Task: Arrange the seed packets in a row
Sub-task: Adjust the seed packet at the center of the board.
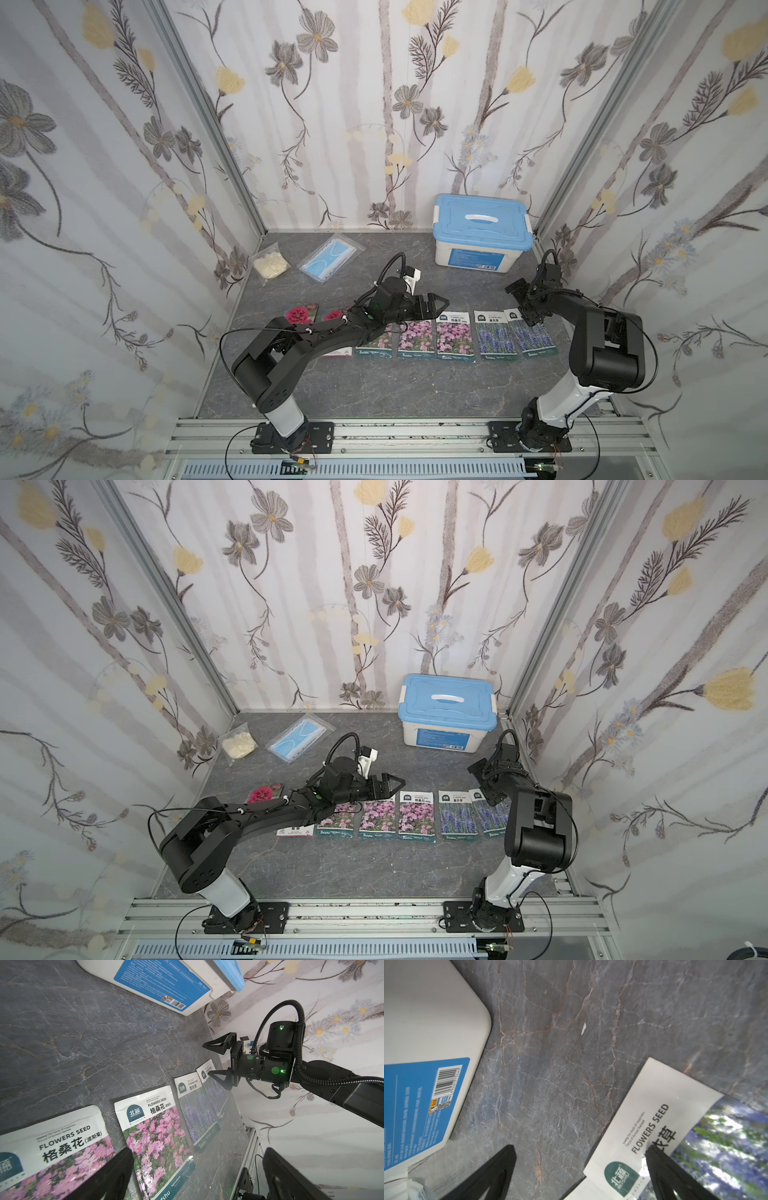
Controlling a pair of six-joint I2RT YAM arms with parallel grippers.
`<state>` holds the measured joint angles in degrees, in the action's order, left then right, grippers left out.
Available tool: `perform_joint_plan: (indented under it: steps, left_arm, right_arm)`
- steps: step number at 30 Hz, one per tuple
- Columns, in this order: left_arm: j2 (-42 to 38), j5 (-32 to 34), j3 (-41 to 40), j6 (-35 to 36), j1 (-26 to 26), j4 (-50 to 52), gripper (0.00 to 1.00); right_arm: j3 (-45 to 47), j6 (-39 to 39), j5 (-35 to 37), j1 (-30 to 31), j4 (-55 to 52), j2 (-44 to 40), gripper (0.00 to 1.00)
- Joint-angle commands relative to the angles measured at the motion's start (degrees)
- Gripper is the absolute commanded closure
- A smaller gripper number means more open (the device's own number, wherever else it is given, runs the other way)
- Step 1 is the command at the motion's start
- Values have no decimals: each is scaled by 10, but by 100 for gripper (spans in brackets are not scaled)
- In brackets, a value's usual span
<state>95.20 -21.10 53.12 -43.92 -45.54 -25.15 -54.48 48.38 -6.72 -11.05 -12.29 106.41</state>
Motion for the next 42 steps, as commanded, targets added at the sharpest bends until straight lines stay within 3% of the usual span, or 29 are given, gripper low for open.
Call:
perform_joint_plan:
  steps: [1, 42]
  left_arm:
    - [0, -2, 1, 1, 1, -22, 0]
    - [-4, 0, -8, -2, 1, -23, 0]
  right_arm:
    - [-3, 13, 18, -2, 3, -5, 0]
    - [-13, 26, 47, -17, -21, 19, 0]
